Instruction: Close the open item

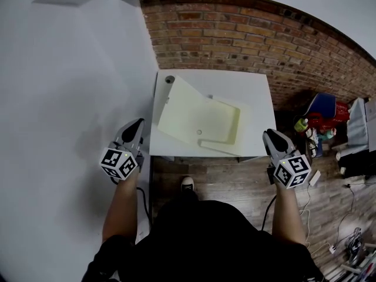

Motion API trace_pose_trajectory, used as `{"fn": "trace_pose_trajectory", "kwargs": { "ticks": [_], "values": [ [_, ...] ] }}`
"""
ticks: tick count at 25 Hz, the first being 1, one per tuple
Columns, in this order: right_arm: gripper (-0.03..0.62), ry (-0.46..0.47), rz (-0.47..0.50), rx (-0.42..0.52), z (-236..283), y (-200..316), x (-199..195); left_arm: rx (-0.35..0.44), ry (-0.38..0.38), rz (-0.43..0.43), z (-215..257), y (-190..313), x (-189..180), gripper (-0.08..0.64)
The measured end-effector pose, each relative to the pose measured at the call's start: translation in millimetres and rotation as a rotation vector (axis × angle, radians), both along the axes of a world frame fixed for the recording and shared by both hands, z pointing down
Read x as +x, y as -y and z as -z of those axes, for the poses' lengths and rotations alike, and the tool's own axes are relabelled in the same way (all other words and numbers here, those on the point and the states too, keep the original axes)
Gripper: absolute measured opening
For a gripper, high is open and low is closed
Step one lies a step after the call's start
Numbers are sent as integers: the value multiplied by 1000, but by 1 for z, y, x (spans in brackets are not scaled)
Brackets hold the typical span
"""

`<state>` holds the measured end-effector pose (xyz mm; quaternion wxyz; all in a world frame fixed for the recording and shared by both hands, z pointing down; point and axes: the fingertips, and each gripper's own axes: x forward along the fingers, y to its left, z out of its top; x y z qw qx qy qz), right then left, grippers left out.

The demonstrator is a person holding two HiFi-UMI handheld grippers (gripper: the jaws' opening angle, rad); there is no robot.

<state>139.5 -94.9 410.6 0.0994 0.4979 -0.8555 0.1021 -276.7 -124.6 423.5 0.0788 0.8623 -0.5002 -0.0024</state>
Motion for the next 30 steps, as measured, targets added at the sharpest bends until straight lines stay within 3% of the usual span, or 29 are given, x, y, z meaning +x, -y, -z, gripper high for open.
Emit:
{"fn": "trace_pose_trajectory", "kwargs": {
  "ticks": [11, 30],
  "values": [
    [55, -18, -9, -12, 4, 56, -30, -59, -52, -35, -15, 70, -25, 3],
    [55, -38, -56, -55, -13, 109, -60, -123, -49, -120, -48, 149, -39, 3]
  ]
}}
